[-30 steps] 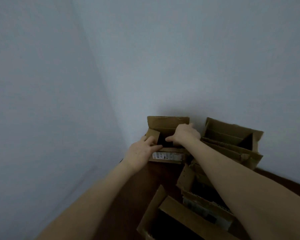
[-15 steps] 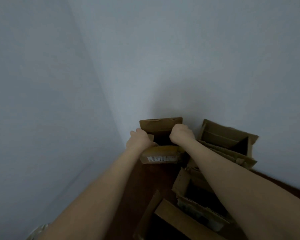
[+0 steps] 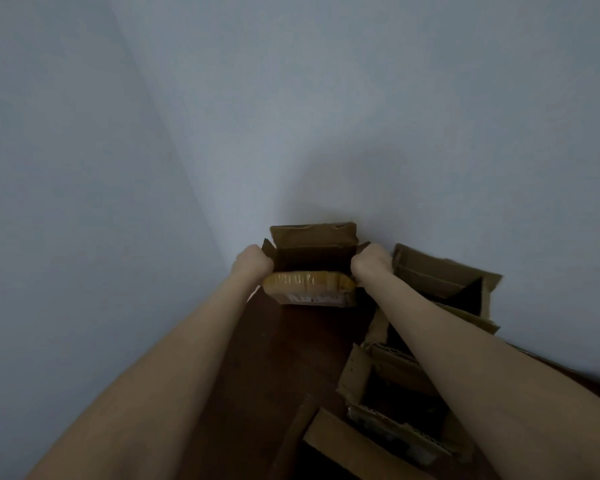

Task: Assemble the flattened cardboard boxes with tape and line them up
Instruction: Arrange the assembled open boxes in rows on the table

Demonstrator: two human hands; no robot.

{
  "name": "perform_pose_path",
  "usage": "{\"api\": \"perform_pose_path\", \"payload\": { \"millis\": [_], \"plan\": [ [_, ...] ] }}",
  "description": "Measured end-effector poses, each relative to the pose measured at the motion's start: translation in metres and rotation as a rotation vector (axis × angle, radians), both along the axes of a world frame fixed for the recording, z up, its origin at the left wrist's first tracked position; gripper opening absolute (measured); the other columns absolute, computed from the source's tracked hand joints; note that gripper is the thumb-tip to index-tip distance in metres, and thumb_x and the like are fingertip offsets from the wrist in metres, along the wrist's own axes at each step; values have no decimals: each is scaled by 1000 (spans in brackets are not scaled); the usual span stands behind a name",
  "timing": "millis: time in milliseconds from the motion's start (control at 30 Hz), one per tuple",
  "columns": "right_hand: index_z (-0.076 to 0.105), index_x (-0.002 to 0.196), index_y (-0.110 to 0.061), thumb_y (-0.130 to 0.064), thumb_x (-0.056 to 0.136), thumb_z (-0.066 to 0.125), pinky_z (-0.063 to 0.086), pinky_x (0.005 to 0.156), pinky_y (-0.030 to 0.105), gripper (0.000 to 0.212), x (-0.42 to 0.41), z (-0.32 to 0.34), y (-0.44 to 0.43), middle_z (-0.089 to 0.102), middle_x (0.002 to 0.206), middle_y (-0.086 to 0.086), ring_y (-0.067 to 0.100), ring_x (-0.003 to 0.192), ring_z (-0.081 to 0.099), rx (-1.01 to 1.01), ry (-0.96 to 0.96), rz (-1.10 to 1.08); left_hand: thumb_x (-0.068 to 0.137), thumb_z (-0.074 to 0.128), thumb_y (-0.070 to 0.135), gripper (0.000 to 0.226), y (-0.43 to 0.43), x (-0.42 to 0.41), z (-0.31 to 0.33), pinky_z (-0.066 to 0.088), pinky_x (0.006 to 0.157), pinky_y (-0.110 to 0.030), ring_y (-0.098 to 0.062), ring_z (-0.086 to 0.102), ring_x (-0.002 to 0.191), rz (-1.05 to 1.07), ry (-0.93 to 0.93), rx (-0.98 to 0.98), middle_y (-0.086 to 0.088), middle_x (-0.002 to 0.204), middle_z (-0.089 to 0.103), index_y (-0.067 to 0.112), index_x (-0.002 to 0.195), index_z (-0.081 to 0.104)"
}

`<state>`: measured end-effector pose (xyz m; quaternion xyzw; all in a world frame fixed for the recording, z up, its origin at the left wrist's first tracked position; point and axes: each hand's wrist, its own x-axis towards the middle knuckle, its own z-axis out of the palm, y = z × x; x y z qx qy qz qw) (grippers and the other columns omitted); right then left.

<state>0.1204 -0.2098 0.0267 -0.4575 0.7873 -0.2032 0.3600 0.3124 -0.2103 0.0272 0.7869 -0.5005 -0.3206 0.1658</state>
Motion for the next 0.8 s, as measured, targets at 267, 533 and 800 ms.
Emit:
{"api": "perform_pose_path", "payload": {
  "millis": [267,533,800],
  "plan": [
    [47,72,-10,-4,94,52,46,59,28,23,-15,3,-8,60,100,13,23,85,56,-9,10,37,95,55,22,26,-16,-3,-18,56,79,-52,-34,61,98,375,458,-184,-12,109,60,10,119,56],
    [44,69,-11,-1,94,53,39,41,21,29,-20,2,-4,52,77,8,17,63,50,103,-78,115,99,46,31,40,-18,-28,-23,50,91,-40,-30,59,107,266,514,-183,-13,117,60,4,127,53],
    [50,128,-12,-22,98,48,45,74,31,32,-31,26,43,58,119,9,26,103,57,-146,143,208,95,53,37,54,35,-32,7,41,82,-33,-26,50,106,152,395,-103,-15,127,52,-3,131,42]
  ]
}}
